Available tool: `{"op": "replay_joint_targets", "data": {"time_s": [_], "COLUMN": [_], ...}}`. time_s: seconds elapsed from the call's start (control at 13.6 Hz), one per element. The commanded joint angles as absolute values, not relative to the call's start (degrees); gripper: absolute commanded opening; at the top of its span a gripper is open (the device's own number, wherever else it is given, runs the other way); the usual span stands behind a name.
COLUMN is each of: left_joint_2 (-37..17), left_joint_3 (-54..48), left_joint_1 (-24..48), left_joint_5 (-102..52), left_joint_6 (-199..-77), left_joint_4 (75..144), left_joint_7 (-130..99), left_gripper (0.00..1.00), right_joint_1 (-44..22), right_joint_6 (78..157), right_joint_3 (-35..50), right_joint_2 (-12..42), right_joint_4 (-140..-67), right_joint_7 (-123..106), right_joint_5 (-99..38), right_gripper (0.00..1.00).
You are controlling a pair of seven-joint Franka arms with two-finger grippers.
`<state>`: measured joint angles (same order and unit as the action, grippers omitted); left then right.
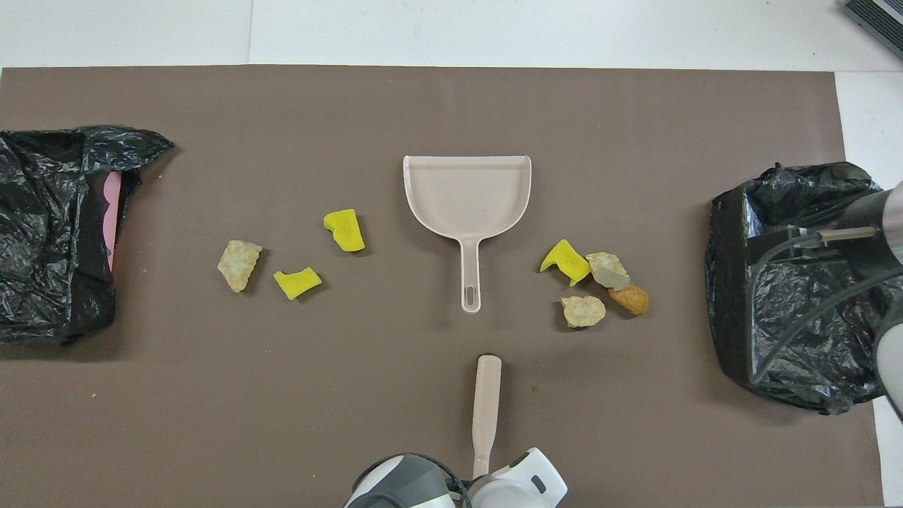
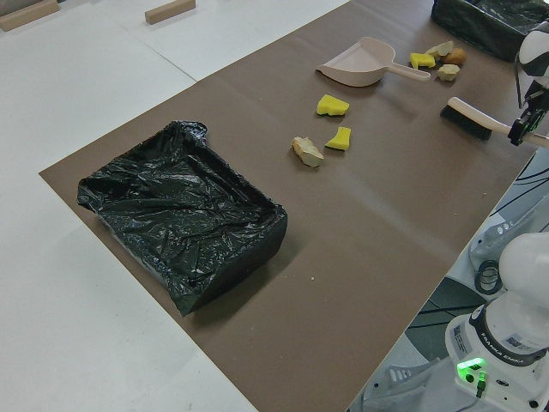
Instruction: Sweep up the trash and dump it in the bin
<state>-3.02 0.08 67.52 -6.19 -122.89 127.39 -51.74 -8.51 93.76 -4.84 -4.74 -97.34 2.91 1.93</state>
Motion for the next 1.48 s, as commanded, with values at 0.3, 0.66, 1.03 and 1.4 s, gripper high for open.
{"op": "replay_joint_targets", "data": {"time_s": [0.3, 0.66, 1.03, 1.4], "left_joint_2": [-0.35, -1.49, -1.67, -2.81], "left_joint_3": [-0.17, -0.26, -0.26, -0.26], "left_joint_1": [65.65, 65.74, 65.74, 65.74], "left_joint_5": [-5.71, -5.80, -5.80, -5.80], "left_joint_6": [-118.64, -121.29, -122.08, -122.43], "left_joint_4": [127.26, 127.97, 128.41, 128.67], "left_joint_7": [-50.45, -49.92, -48.96, -48.69], "left_gripper": [0.08, 0.30, 0.31, 0.30], "right_joint_1": [-12.30, -11.78, -11.69, -11.87], "right_joint_6": [96.86, 96.94, 98.08, 98.53], "right_joint_3": [-4.13, -4.13, -4.13, -4.13], "right_joint_2": [1.84, 1.23, 0.88, 0.88], "right_joint_4": [-93.69, -96.58, -98.34, -98.44], "right_joint_7": [12.83, 13.18, 13.36, 13.27], "right_joint_5": [1.67, 0.00, 0.00, 0.00], "right_gripper": [1.00, 1.00, 1.00, 1.00]}}
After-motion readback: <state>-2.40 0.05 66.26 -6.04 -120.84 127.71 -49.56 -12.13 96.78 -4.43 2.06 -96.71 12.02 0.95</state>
